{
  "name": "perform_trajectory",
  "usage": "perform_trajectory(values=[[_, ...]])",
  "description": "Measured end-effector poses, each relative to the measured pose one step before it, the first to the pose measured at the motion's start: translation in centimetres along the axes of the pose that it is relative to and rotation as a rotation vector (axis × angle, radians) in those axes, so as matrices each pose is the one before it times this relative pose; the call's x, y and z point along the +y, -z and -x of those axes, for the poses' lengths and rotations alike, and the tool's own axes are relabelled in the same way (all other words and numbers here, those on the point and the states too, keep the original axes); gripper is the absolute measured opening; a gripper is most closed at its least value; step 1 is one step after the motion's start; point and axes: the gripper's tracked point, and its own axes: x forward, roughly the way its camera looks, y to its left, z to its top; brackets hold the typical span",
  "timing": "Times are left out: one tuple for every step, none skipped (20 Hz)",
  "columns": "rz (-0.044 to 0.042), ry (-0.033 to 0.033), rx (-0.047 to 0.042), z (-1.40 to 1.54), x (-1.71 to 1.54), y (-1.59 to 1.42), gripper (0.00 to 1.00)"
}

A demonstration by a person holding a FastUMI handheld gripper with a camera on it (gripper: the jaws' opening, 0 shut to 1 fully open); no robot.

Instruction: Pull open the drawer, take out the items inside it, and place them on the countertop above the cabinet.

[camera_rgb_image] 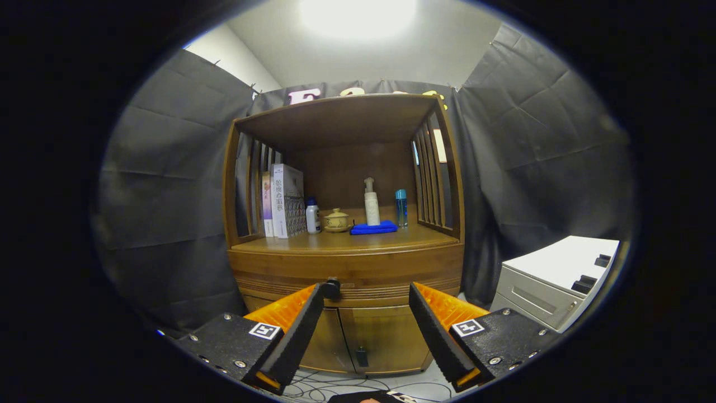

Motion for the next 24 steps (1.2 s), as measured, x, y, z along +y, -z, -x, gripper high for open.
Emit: perform_trajectory(values=[[0.00497,-0.00176,0.00059,0.044,0.159,0.151,0.95],[0.00241,-0.00183,-0.00095,0.039,0.054,-0.010,0.95],[0.00059,-0.00234,-0.00072,0.050,0.107,0.011,0.95],[-0.00053,-0.00187,-0.00225,0.027,0.031,-0.113,0.95],[-0.00098,-0.00048,-0.00295,-0.053,-0.003,-0.071,0.95],[-0.00153,-0.00012,-0.00311,-0.095,0.015,-0.114,0.95],[-0.00325,-0.00057,-0.00091,-0.260,0.055,0.015,0.95],[-0.00465,-0.00312,0.00058,-0.220,0.073,-0.148,0.95],[-0.00643,-0.00246,-0.00365,-0.181,0.105,-0.171,0.95],[-0.00533,-0.00212,-0.00694,-0.208,0.076,-0.387,0.96],[-0.00380,-0.00470,-0.00921,-0.321,0.177,-0.250,0.96],[-0.00078,-0.00560,-0.00872,-0.392,0.198,-0.313,0.96],[-0.00018,-0.00745,-0.00857,-0.529,0.243,-0.133,0.95],[-0.00243,-0.00545,-0.00475,-0.505,0.186,-0.164,0.95],[-0.00378,-0.00666,-0.00327,-0.524,0.255,0.046,0.95],[-0.00273,-0.00622,0.00046,-0.606,0.192,0.004,0.95],[-0.00309,-0.01028,-0.00187,-0.609,0.372,0.079,0.95],[-0.00196,-0.01156,-0.00326,-0.684,0.407,0.057,0.96],[0.00571,-0.00725,0.00057,-0.602,0.249,0.237,0.96],[0.01038,-0.00138,0.00471,-0.652,0.129,0.332,0.96],[0.01090,-0.00232,0.00643,-0.536,0.109,0.441,0.96],[0.00939,-0.00511,0.00497,-0.493,0.220,0.272,0.96],[0.00641,-0.00617,0.00711,-0.627,0.323,0.404,0.96],[0.00416,-0.00715,0.00947,-0.612,0.299,0.357,0.96]])
